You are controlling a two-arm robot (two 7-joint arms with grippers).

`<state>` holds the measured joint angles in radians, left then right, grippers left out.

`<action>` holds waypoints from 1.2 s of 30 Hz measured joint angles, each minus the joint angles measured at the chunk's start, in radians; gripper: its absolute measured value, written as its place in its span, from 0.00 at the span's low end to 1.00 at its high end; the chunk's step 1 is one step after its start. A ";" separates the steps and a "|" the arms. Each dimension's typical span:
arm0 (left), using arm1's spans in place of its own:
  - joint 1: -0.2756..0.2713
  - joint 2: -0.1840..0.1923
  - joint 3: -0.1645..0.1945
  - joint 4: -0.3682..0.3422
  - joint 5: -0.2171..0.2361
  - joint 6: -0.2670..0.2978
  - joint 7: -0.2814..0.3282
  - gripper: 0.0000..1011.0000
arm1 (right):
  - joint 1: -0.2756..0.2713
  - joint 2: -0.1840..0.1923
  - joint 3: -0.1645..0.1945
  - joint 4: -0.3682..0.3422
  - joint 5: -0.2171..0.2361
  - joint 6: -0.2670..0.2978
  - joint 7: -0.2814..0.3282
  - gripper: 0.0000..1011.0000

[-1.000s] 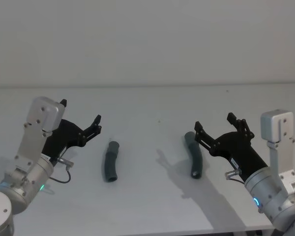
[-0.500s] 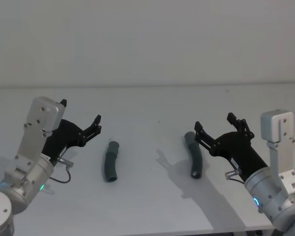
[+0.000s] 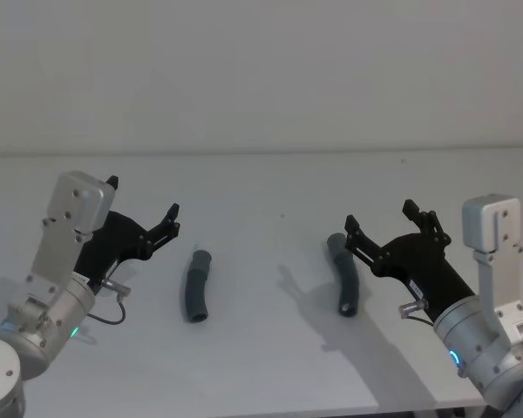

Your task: Use both hands to pick up one end of the pipe from the table, align the ends, and insert them.

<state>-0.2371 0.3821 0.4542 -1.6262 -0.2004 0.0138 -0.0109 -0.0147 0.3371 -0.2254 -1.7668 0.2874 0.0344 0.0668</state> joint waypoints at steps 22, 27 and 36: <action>0.000 0.000 0.000 0.000 0.000 0.000 0.000 0.99 | -0.004 -0.022 0.011 -0.048 0.017 0.233 -0.046 0.99; 0.000 0.000 0.000 0.000 0.000 0.000 0.000 0.99 | 0.010 -0.032 0.007 -0.042 0.025 0.303 -0.052 0.99; 0.000 0.000 0.000 0.000 0.000 0.000 0.000 0.99 | 0.055 -0.055 -0.010 0.007 0.030 0.412 -0.062 0.99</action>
<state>-0.2371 0.3821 0.4542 -1.6262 -0.2004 0.0138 -0.0109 0.0402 0.2819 -0.2350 -1.7595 0.3175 0.4459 0.0049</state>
